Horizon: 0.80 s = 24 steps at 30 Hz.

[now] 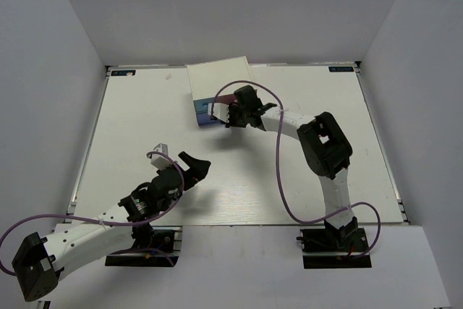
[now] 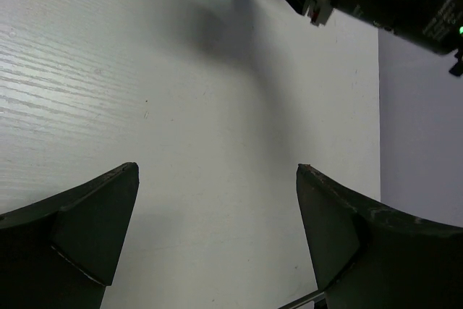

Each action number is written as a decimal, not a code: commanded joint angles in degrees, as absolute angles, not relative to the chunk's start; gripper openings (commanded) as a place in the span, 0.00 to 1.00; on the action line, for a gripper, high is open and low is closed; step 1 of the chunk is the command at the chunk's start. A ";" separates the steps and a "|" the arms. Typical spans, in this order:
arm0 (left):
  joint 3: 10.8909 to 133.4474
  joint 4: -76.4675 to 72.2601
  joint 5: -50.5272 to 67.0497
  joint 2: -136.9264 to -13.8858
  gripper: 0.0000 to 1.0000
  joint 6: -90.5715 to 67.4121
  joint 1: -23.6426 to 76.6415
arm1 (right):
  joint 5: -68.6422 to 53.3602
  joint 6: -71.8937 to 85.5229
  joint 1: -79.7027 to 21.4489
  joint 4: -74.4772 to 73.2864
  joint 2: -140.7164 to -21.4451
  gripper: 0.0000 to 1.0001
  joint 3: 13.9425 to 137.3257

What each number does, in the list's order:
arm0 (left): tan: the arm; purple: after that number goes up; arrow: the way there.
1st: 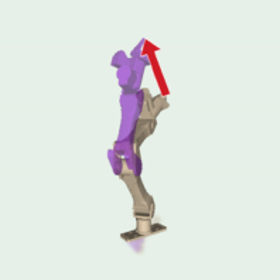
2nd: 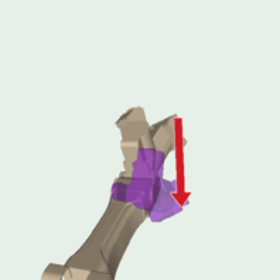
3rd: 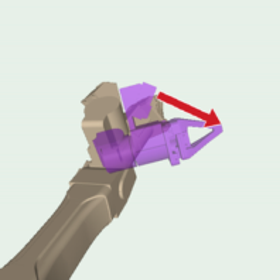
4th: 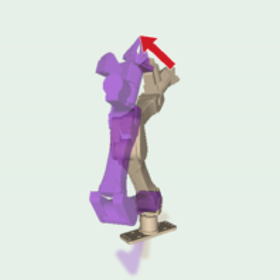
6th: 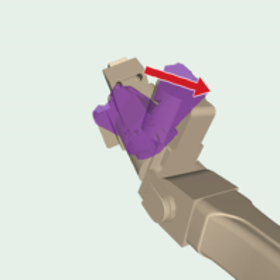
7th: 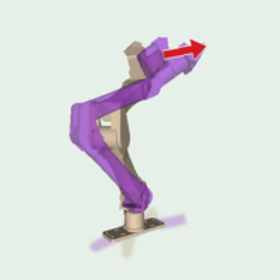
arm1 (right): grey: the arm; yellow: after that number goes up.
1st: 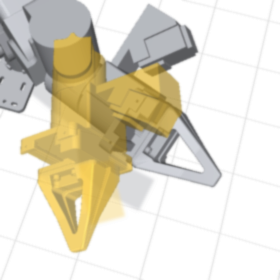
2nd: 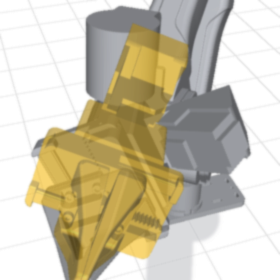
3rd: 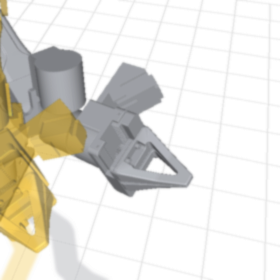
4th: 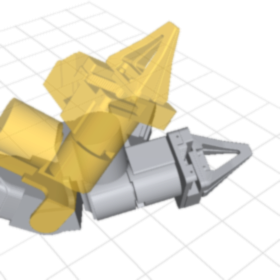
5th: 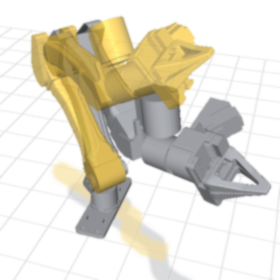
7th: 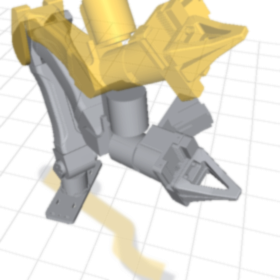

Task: Sort the stationery into containers
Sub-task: Close the drawer

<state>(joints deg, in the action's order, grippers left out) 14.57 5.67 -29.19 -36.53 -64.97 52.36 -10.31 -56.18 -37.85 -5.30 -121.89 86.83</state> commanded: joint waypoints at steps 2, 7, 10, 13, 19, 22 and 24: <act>15.29 6.59 -30.50 -35.95 1.00 -64.60 52.56 | -24.51 -57.03 -36.48 6.13 -106.29 0.20 75.18; 14.15 5.54 -30.50 -35.33 1.00 -64.60 52.04 | -23.58 -52.26 -33.94 21.75 -93.70 0.05 52.94; 14.15 5.02 -29.98 -35.33 1.00 -64.60 52.03 | -11.56 -39.77 -31.83 23.82 -93.86 0.00 54.30; 14.15 4.40 -29.45 -36.38 1.00 -64.60 52.03 | -10.20 -34.47 -28.23 20.04 -95.44 0.00 57.46; 14.68 4.92 -29.44 -36.39 1.00 -64.60 52.03 | -10.54 -25.86 -24.44 12.05 -101.32 0.00 67.93; 14.68 5.45 -29.44 -35.86 1.00 -64.60 52.03 | -10.63 -23.39 -23.38 9.06 -104.40 0.00 72.94; 14.68 5.45 -29.44 -34.72 1.00 -64.60 52.03 | -11.94 -22.86 -22.94 7.92 -107.29 0.00 76.54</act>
<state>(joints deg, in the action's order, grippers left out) 14.50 5.34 -29.47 -36.21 -64.97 52.25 -10.98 -27.68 -23.55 10.44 -104.55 71.96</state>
